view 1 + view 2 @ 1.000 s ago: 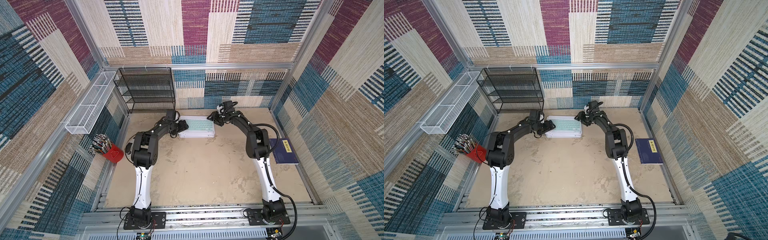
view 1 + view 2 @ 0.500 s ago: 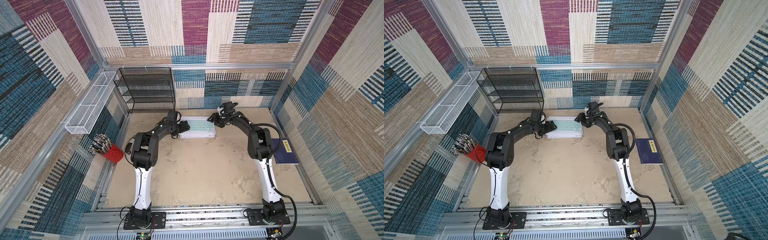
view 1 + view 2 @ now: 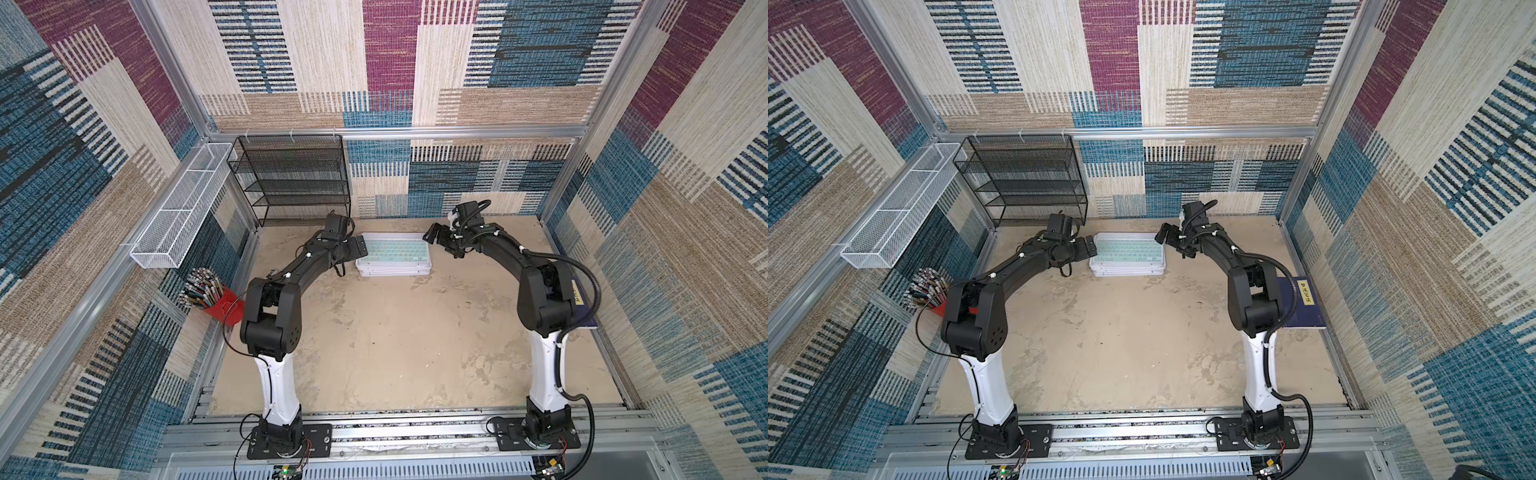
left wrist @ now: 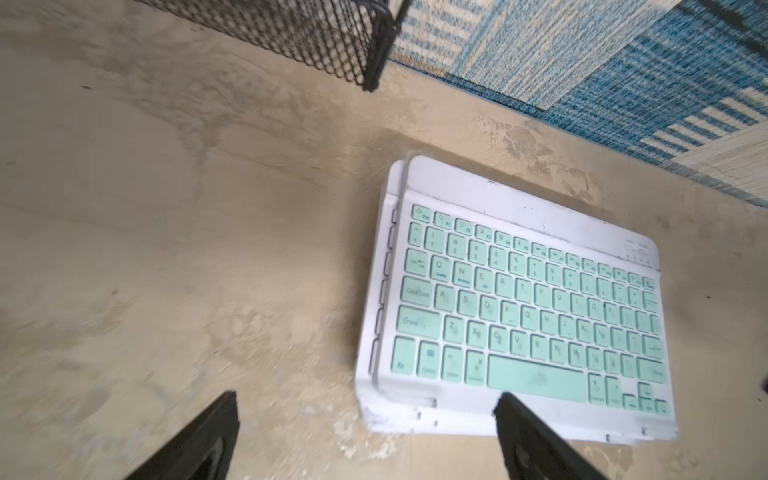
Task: Stack the numeric keypads
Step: Adjust the numeric keypad, then reset both arms
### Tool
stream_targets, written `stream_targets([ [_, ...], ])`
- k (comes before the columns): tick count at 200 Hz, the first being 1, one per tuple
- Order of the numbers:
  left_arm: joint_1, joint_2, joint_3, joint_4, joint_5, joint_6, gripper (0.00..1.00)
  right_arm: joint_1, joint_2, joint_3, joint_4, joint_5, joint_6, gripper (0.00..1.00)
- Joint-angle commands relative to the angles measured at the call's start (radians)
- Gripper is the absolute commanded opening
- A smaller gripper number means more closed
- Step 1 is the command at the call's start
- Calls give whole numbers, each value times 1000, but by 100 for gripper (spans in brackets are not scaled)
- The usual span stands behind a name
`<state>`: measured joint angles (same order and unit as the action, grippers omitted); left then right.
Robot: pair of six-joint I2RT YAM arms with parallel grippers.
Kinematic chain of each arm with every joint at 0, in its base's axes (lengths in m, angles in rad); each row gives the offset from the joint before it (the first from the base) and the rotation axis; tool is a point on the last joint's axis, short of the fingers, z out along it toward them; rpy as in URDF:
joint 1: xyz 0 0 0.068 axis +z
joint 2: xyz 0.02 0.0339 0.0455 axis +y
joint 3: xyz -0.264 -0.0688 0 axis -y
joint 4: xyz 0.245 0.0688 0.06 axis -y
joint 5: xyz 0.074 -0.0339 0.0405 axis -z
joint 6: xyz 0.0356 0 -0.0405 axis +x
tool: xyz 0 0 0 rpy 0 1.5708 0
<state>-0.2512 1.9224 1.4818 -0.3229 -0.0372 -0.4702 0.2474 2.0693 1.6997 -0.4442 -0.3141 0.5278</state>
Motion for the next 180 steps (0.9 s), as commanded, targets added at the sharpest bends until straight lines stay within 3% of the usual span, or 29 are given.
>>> stream_targets([
  [1,-9,-170,-189,74,-105,30,99,11,-211,-176,165,54,-60,99],
  [18,-57,-367,-485,348,-183,148,99,40,-387,-331,223,157,-97,99],
  [33,-149,-520,-769,725,-304,338,99,52,-518,-463,285,179,-129,99],
  [48,-182,-633,-930,956,-326,439,99,55,-633,-616,380,195,-94,99],
  [69,-174,-780,-1026,892,-520,455,100,59,-765,-779,488,216,-118,99],
  [88,-73,-860,-1098,832,-589,479,100,59,-832,-846,511,293,-167,99],
  [105,50,-842,-1180,919,-509,441,99,59,-858,-889,543,349,-213,99],
  [120,108,-729,-1220,1095,-427,418,100,59,-869,-916,580,375,-222,99],
  [141,115,-580,-1197,1248,-394,513,99,59,-873,-940,615,412,-247,99],
  [156,167,-517,-1186,1237,-343,452,99,59,-882,-973,654,483,-298,99],
  [170,211,-432,-1233,1413,-211,462,99,57,-898,-1019,710,569,-363,99],
  [180,221,-375,-1236,1501,-231,460,100,51,-907,-1055,754,627,-421,99],
])
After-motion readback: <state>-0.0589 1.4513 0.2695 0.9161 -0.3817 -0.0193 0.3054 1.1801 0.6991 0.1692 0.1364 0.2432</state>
